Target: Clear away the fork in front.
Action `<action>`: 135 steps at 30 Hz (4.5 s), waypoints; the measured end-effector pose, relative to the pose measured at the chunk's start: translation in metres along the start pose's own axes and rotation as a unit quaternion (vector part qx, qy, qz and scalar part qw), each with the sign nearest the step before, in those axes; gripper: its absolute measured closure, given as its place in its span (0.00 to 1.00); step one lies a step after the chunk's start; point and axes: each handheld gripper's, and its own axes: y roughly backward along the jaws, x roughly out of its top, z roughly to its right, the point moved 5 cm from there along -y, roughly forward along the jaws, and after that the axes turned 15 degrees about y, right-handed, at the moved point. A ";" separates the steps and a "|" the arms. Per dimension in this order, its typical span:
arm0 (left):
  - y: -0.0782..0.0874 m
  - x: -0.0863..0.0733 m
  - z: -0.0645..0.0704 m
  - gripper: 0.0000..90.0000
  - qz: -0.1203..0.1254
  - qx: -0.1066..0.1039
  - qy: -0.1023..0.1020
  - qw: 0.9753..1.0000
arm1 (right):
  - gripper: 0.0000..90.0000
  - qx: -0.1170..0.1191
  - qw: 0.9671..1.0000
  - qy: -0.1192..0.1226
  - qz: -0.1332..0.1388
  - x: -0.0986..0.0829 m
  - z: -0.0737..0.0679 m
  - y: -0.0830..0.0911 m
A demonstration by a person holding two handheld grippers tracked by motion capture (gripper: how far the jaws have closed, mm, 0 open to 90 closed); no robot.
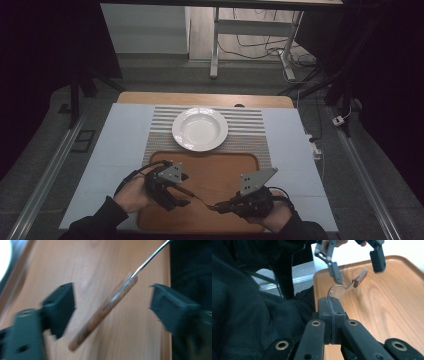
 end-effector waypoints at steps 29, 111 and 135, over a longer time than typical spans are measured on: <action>-0.010 -0.009 0.022 0.89 -0.103 -0.066 -0.122 0.985 | 0.79 0.019 0.999 0.009 -0.024 -0.007 0.002 -0.003; 0.025 -0.059 -0.024 0.80 -0.009 0.097 0.359 0.928 | 0.00 -0.335 0.922 -0.170 -0.095 -0.083 -0.006 0.087; -0.009 -0.028 -0.066 0.99 0.007 0.086 0.321 0.943 | 0.00 -0.331 0.922 -0.170 -0.110 -0.084 -0.006 0.084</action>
